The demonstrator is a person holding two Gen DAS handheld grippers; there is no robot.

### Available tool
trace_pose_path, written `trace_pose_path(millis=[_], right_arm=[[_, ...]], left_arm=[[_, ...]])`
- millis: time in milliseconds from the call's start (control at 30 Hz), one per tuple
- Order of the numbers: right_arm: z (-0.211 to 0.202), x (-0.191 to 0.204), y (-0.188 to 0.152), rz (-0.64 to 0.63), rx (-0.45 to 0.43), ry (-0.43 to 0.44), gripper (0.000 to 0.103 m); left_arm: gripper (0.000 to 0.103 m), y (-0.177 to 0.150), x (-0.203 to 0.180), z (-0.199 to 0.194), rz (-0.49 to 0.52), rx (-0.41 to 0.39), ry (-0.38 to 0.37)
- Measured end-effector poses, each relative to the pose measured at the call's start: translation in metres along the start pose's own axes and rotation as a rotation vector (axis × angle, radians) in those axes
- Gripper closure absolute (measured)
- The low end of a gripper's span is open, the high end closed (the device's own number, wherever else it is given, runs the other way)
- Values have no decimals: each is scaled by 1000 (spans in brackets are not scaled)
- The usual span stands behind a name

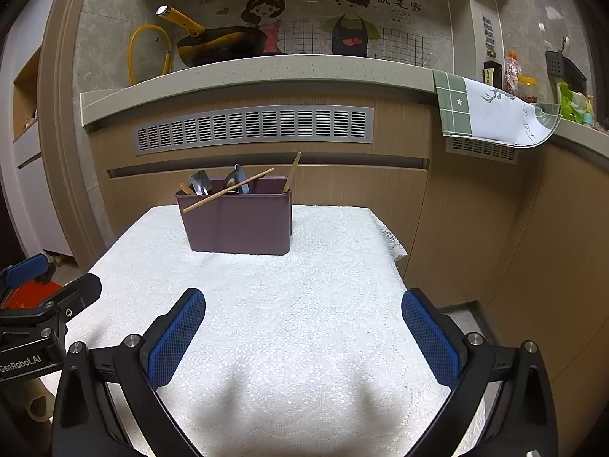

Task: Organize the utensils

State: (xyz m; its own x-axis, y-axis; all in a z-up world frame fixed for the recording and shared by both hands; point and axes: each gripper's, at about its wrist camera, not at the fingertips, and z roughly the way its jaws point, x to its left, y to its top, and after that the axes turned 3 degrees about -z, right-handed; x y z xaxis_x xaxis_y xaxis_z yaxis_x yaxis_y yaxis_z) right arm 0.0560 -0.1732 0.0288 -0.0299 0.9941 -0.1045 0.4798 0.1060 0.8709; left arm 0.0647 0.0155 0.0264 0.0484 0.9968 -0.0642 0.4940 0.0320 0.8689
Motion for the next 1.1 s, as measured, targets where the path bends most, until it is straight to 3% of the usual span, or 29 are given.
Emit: trace_pose_path(millis=[1100], right_arm=[[-2, -1, 1, -13, 0, 16, 0]], left_arm=[[0, -5, -1, -4, -8, 4, 6]])
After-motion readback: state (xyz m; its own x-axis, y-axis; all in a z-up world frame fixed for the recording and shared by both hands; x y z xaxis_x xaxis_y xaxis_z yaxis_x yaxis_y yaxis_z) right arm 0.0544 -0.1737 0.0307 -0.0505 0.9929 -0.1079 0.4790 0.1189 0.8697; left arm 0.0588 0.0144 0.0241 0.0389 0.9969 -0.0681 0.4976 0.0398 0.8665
